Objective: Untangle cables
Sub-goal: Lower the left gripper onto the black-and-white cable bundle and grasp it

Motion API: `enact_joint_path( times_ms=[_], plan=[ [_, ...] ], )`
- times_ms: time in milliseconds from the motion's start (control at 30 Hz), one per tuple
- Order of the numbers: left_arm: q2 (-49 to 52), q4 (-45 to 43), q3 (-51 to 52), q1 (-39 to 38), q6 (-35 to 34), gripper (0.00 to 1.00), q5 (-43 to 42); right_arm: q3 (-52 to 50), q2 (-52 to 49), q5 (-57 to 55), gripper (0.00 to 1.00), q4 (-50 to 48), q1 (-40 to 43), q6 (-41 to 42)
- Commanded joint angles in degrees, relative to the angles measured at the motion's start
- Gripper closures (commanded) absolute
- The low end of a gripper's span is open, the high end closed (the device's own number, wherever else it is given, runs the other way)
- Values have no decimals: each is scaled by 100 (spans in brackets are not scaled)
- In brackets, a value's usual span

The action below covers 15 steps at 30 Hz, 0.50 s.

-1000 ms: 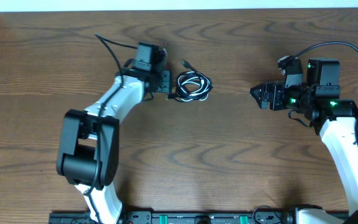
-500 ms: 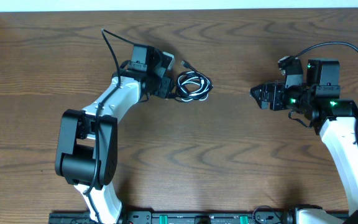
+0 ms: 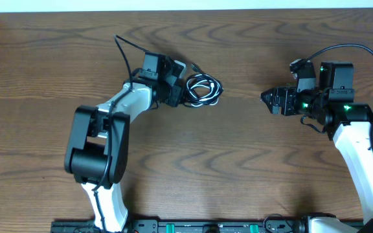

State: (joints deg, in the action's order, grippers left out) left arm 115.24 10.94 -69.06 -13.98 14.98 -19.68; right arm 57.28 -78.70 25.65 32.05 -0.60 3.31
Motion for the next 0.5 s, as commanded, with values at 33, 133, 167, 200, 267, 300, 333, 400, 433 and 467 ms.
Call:
enact_joint_path(
  times_ms=[33, 133, 167, 200, 267, 300, 333, 400, 433, 467],
  plan=[
    [166, 9, 33, -177, -46, 51, -190, 111, -20, -26, 17, 13, -26, 55],
    [177, -81, 33, -219, -48, 74, -195, 111, -20, -24, 17, 11, -26, 55],
    [173, -133, 28, -219, -50, 82, -201, 111, -20, -24, 17, 11, -26, 55],
    [166, -168, 13, -219, -52, 92, -205, 111, -20, -24, 17, 9, -26, 55],
    [111, -188, -35, -219, -94, 93, -273, 111, -20, -22, 16, -7, -26, 57],
    [74, -184, -59, -219, -127, 93, -323, 111, -20, -22, 16, -11, -26, 76],
    [-13, -181, -98, -219, -240, 93, -413, 111, -20, -22, 15, -28, -26, 120],
    [-404, -186, -168, -219, -732, 93, -599, 111, -20, 9, 14, -181, -26, 315],
    [-573, -188, -181, -219, -951, 93, -691, 111, -20, 57, 14, -282, -26, 391],
    [-763, -212, -184, -219, -1215, 93, -811, 111, -20, 133, 14, -404, -33, 481]
  ],
)
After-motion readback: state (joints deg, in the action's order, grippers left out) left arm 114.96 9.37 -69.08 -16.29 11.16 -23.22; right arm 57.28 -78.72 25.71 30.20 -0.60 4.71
